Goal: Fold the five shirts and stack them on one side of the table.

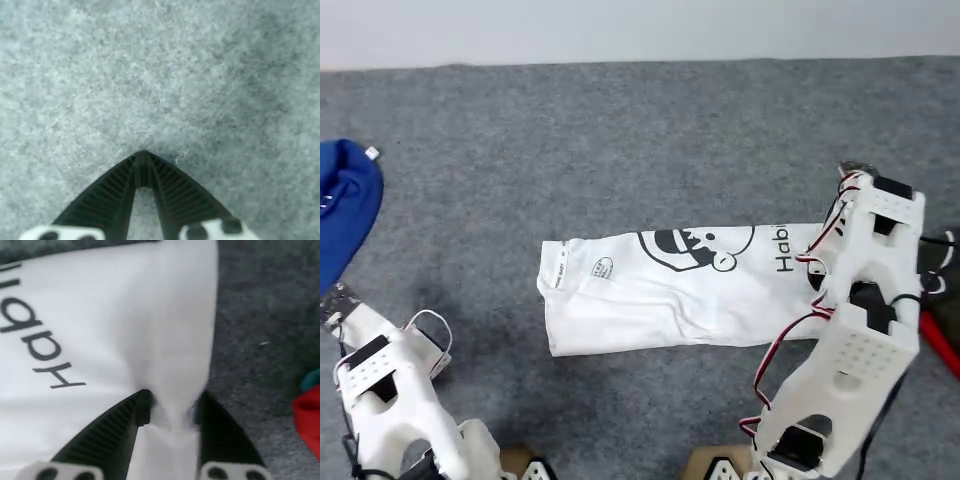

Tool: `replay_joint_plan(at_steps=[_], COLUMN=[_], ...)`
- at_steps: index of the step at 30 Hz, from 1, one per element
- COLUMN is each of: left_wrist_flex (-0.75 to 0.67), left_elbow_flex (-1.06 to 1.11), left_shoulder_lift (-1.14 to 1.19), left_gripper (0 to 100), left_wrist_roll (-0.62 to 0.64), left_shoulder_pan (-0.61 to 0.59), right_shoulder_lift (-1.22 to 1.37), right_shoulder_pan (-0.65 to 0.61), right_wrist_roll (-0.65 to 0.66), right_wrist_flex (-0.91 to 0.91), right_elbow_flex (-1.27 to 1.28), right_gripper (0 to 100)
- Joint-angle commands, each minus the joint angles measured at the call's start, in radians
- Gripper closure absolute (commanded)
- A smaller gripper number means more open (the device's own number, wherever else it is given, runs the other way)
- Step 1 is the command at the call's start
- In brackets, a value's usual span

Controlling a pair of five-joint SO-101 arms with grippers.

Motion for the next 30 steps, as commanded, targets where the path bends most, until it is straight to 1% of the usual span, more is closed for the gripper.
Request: replay_joint_plan(at_steps=[1,6,10,19,22,30], left_wrist_flex=[0.008,0.008,0.008,0.008,0.008,0.008], left_elbow_flex=[0.021,0.021,0.021,0.021,0.021,0.021], left_shoulder_lift=[-0.002,-0.002,-0.002,-0.002,-0.002,-0.002], left_gripper=[100,100,100,100,100,100], left_wrist_roll=[0.006,0.006,0.006,0.006,0.006,0.006], left_shoulder_pan=[-0.003,-0.003,-0.003,-0.003,-0.003,-0.003], right_shoulder_lift=[-0.004,-0.039,-0.122,-0.259,-0.289,-0.340], right_shoulder_pan=[-0.005,0.001,-0.007,-0.024,-0.050,-0.188], right_wrist_roll=[-0.006,-0.002,0.021,0.032,0.032,0.032], right_wrist_flex=[-0.001,0.008,0.010,0.028,0.061,0.143], right_elbow_flex=[-0.015,-0.015,-0.015,-0.014,-0.014,-0.012], right_gripper=[92.9,93.3,96.8,97.1,97.1,97.1])
